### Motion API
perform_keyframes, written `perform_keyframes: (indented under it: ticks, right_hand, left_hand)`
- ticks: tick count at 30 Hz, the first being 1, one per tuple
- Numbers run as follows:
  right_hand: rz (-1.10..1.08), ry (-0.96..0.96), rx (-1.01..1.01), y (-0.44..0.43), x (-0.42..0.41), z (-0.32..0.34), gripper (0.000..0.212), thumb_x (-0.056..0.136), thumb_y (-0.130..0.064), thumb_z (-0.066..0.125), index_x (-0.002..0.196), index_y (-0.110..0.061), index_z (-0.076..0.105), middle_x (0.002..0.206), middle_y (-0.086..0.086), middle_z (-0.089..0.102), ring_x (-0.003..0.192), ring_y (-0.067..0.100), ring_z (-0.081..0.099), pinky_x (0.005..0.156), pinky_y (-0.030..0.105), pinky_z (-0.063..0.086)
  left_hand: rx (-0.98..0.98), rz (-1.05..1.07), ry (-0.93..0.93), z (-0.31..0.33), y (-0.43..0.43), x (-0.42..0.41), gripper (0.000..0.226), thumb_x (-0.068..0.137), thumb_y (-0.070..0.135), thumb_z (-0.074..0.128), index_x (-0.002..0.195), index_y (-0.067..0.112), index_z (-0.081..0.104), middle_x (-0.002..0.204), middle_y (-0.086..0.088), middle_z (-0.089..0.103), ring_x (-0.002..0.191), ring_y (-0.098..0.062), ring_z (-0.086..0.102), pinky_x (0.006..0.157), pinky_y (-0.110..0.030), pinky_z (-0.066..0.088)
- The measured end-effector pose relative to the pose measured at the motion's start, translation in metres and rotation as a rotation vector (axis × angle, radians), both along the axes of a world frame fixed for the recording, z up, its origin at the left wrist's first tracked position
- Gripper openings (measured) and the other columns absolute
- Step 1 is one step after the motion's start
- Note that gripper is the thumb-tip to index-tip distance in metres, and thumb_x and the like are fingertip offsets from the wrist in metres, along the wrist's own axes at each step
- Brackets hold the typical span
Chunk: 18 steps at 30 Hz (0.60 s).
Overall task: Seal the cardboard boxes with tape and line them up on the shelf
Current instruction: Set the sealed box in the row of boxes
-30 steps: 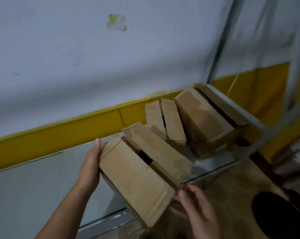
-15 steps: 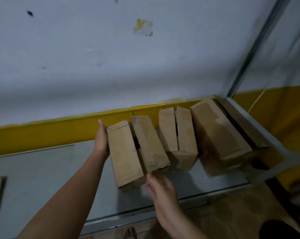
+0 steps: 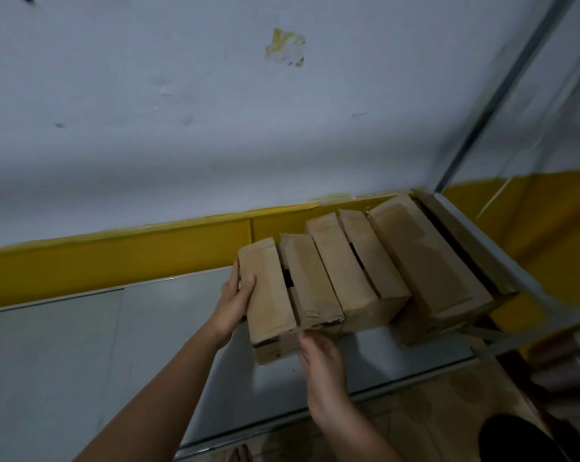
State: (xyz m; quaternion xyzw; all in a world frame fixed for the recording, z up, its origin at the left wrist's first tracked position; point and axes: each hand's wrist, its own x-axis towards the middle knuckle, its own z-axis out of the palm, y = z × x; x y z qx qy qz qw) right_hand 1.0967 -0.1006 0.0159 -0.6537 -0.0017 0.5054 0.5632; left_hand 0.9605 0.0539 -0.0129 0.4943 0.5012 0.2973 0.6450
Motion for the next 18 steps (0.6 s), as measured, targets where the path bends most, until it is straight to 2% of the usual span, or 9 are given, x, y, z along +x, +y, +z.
perform_keyframes:
  ticks: [3, 6, 8, 11, 13, 16, 18]
  right_hand:
    - [0.001, -0.005, 0.014, 0.003, 0.003, -0.007, 0.011, 0.096, -0.010, 0.069, 0.108, -0.009, 0.068, 0.107, 0.007, 0.072, 0.106, 0.020, 0.068, 0.087, 0.028, 0.049]
    - [0.072, -0.069, 0.036, 0.011, 0.004, -0.010, 0.015, 0.096, -0.012, 0.070, 0.110, -0.015, 0.067, 0.109, 0.003, 0.071, 0.105, 0.016, 0.067, 0.090, 0.029, 0.050]
    - [0.125, -0.103, 0.047, 0.019, 0.003, -0.011, 0.019, 0.095, -0.015, 0.072, 0.113, -0.017, 0.066, 0.112, 0.002, 0.070, 0.107, 0.014, 0.066, 0.093, 0.030, 0.050]
    - [0.133, -0.114, 0.042, 0.030, 0.005, -0.012, 0.020, 0.095, -0.014, 0.072, 0.113, -0.016, 0.064, 0.113, 0.002, 0.068, 0.106, 0.014, 0.065, 0.096, 0.032, 0.051]
    - [0.126, -0.116, 0.047, 0.036, 0.007, -0.013, 0.020, 0.095, -0.014, 0.071, 0.113, -0.016, 0.064, 0.113, 0.002, 0.067, 0.106, 0.013, 0.064, 0.098, 0.034, 0.051]
    - [0.153, -0.136, 0.058, 0.041, 0.006, -0.013, 0.023, 0.095, -0.012, 0.070, 0.116, -0.015, 0.062, 0.113, 0.000, 0.066, 0.105, 0.012, 0.063, 0.100, 0.035, 0.051]
    - [0.168, -0.149, 0.051, 0.045, 0.007, -0.015, 0.022, 0.096, -0.012, 0.070, 0.116, -0.015, 0.062, 0.112, 0.000, 0.066, 0.106, 0.013, 0.063, 0.102, 0.036, 0.051]
  left_hand:
    - [0.014, -0.010, -0.020, -0.002, -0.017, -0.004, 0.062, 0.101, 0.061, 0.053, 0.156, 0.061, 0.024, 0.149, 0.017, 0.051, 0.122, -0.001, 0.061, 0.086, -0.040, 0.063]
    - [0.049, 0.014, -0.038, 0.001, -0.021, -0.002, 0.058, 0.105, 0.044, 0.056, 0.155, 0.054, 0.028, 0.140, 0.026, 0.056, 0.112, 0.006, 0.067, 0.079, -0.029, 0.063]
    - [0.073, 0.042, -0.036, -0.001, -0.016, 0.000, 0.064, 0.102, 0.046, 0.061, 0.157, 0.051, 0.029, 0.143, 0.024, 0.055, 0.121, -0.001, 0.065, 0.089, -0.033, 0.062]
    - [0.080, 0.047, -0.023, -0.005, -0.006, 0.003, 0.078, 0.093, 0.065, 0.069, 0.159, 0.054, 0.029, 0.149, 0.016, 0.058, 0.127, -0.010, 0.064, 0.104, -0.046, 0.057]
    - [0.087, 0.047, -0.003, -0.006, 0.001, 0.007, 0.083, 0.090, 0.068, 0.070, 0.160, 0.054, 0.027, 0.149, 0.015, 0.058, 0.128, -0.011, 0.064, 0.106, -0.046, 0.056]
    - [0.112, 0.062, 0.000, -0.005, 0.010, 0.013, 0.079, 0.096, 0.058, 0.065, 0.164, 0.046, 0.027, 0.151, 0.013, 0.057, 0.127, -0.008, 0.064, 0.105, -0.041, 0.056]
    - [0.117, 0.072, 0.011, -0.010, 0.014, 0.013, 0.080, 0.096, 0.061, 0.065, 0.164, 0.044, 0.026, 0.153, 0.011, 0.054, 0.128, -0.008, 0.062, 0.106, -0.041, 0.056]
